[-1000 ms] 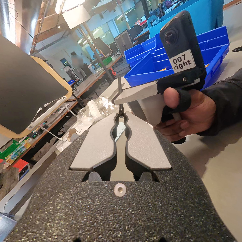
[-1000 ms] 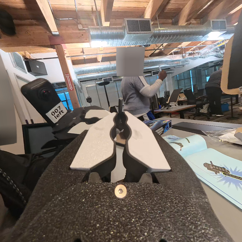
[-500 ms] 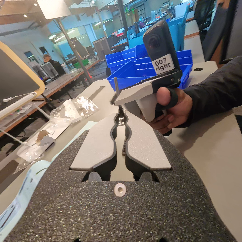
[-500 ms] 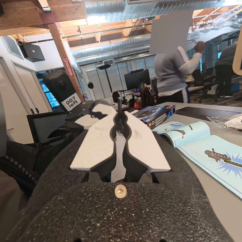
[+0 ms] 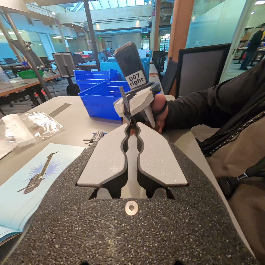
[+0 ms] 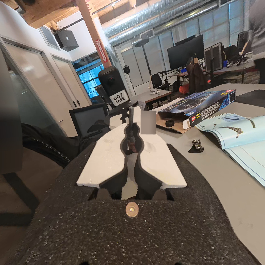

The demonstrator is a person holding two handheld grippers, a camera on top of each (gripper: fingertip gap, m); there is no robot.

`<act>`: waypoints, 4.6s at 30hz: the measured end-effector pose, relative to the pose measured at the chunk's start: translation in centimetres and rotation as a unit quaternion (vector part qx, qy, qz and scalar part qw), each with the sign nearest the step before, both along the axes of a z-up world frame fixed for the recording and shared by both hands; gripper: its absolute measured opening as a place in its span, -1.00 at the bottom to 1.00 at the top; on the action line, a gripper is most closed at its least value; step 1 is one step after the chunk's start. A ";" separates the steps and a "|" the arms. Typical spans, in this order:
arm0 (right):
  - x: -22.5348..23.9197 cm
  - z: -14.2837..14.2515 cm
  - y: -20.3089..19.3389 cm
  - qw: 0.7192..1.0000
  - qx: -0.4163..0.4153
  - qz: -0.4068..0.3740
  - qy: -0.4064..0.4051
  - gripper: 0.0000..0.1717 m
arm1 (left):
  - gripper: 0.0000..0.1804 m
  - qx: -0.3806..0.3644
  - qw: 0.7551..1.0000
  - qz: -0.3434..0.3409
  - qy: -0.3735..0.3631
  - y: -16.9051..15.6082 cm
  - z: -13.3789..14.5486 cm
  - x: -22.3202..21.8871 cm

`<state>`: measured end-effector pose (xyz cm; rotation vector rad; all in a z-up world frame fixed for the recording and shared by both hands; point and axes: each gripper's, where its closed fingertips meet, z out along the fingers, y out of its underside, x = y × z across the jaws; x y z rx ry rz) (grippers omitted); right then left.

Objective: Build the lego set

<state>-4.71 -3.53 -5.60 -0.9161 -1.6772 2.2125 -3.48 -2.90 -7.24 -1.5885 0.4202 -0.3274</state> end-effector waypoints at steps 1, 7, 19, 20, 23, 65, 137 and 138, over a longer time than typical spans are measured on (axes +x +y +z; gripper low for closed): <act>0.1 -0.1 -0.1 1.000 0.003 0.006 -0.004 -0.95 | -0.93 -0.002 1.000 -0.008 -0.008 0.0 0.0 0.1; 0.6 -0.3 -0.3 0.999 0.006 0.038 -0.025 -0.95 | -0.93 -0.011 0.996 -0.055 -0.064 -0.3 -0.1 0.6; 0.9 -0.8 -0.2 0.998 -0.003 0.051 -0.036 -0.95 | -0.93 -0.025 0.987 -0.090 -0.131 -0.2 -0.5 1.0; 0.8 -0.8 -0.2 0.998 -0.003 0.052 -0.039 -0.95 | -0.93 -0.026 0.987 -0.090 -0.134 -0.1 -0.5 1.0; 0.8 -0.9 -0.2 0.997 -0.004 0.058 -0.053 -0.95 | -0.93 -0.030 0.985 -0.092 -0.140 -0.1 -0.6 1.0; 1.1 -1.0 -0.2 0.999 0.021 0.039 -0.017 -0.63 | -0.93 -0.023 0.985 -0.091 -0.143 0.2 -0.7 1.3; -0.4 -4.4 0.9 0.994 0.071 -0.051 -0.068 -0.86 | -0.92 -0.033 0.990 -0.006 -0.139 0.1 -1.2 -2.3; -0.8 -4.8 1.1 0.992 0.083 -0.062 -0.076 -0.83 | -0.92 -0.032 0.989 0.013 -0.142 -0.2 -1.1 -3.2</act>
